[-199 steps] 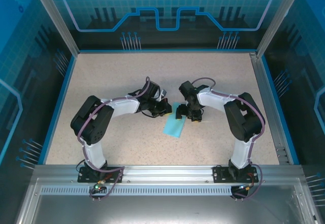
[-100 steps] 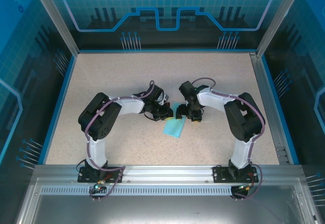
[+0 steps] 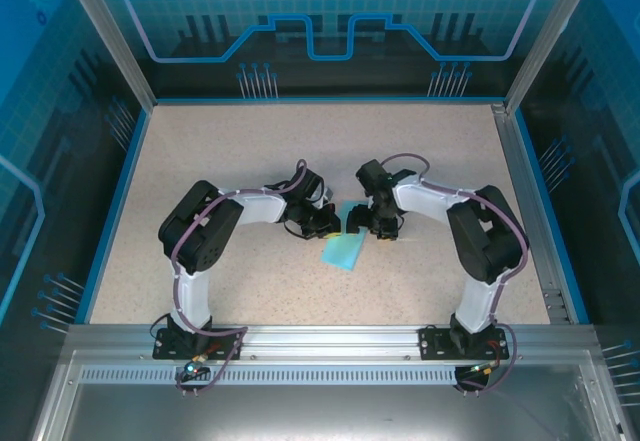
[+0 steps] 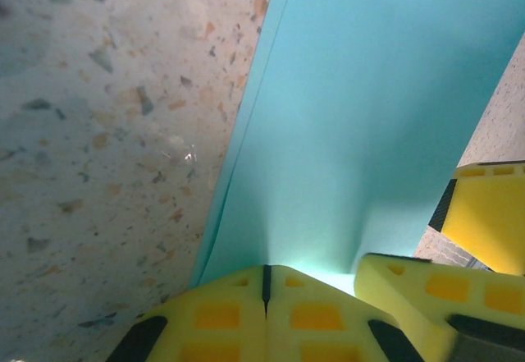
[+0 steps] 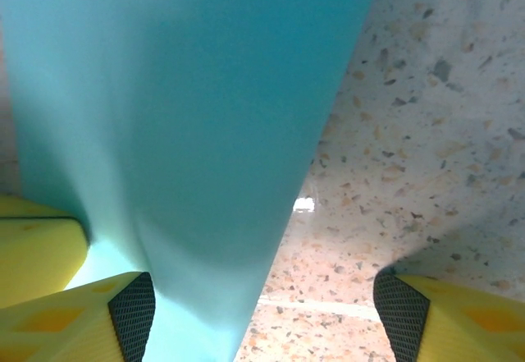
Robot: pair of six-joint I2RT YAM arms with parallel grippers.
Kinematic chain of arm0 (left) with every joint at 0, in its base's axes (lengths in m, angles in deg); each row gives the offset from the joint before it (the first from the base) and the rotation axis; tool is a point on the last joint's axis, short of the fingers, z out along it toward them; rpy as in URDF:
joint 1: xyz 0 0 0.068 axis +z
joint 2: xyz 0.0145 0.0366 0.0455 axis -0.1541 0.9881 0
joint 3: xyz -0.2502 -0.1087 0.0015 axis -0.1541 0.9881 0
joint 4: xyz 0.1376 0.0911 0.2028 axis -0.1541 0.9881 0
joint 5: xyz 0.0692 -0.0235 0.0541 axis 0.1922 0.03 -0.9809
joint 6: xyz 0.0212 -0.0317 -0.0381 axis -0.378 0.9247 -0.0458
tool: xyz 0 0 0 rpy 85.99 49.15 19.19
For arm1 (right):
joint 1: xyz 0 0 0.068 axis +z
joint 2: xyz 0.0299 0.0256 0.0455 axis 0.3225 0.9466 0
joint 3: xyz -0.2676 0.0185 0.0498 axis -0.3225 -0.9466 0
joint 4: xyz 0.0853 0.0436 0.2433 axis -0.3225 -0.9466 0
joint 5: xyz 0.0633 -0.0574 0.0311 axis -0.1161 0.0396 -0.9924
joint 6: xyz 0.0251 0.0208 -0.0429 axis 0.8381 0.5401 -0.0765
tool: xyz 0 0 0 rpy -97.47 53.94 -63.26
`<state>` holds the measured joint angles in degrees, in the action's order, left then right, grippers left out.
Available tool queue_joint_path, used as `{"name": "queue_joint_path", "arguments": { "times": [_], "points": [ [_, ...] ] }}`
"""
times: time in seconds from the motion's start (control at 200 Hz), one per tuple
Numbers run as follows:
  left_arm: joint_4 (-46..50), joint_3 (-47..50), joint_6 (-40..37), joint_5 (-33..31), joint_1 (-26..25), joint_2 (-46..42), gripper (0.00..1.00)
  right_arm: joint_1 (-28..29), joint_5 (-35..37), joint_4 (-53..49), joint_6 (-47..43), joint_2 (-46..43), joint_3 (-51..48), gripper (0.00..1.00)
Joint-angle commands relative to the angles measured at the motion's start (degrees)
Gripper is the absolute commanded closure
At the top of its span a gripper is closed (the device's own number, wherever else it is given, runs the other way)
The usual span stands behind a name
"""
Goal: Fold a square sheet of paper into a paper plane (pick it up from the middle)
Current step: Hold the square sheet of paper at the center of the table, then fold the square sheet of paper in half at the center of the table.
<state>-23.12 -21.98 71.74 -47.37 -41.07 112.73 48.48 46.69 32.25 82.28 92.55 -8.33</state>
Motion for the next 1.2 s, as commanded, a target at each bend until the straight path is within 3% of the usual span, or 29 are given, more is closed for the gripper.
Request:
{"name": "queue_joint_path", "arguments": {
  "times": [0.0,0.165,0.385,0.78,1.09,1.195],
  "points": [
    [2.8,2.6,-1.3,-2.4,-0.5,1.9,1.00,-2.1,-2.0,5.0,0.2,-5.4,-3.9,0.21],
    [2.6,3.1,-1.3,-2.4,-0.6,1.3,1.00,-4.5,-9.9,11.0,0.4,-12.0,-8.4,0.24],
    [2.6,2.0,-1.4,-1.9,-0.6,0.2,1.00,-4.2,-11.7,11.9,0.8,-7.4,-9.3,0.31],
    [2.6,1.1,-1.4,-1.5,-0.7,0.2,1.00,-3.2,-8.1,8.7,0.7,-1.2,-6.6,0.40],
    [2.5,-1.0,-2.1,0.5,-1.0,-4.4,1.00,-1.0,-4.6,3.7,-1.2,2.7,-3.7,0.40],
    [4.8,-2.7,-2.9,-1.2,-0.9,-7.5,0.92,-0.8,-3.2,2.7,-1.0,3.3,-3.2,0.41]
  ]
}}
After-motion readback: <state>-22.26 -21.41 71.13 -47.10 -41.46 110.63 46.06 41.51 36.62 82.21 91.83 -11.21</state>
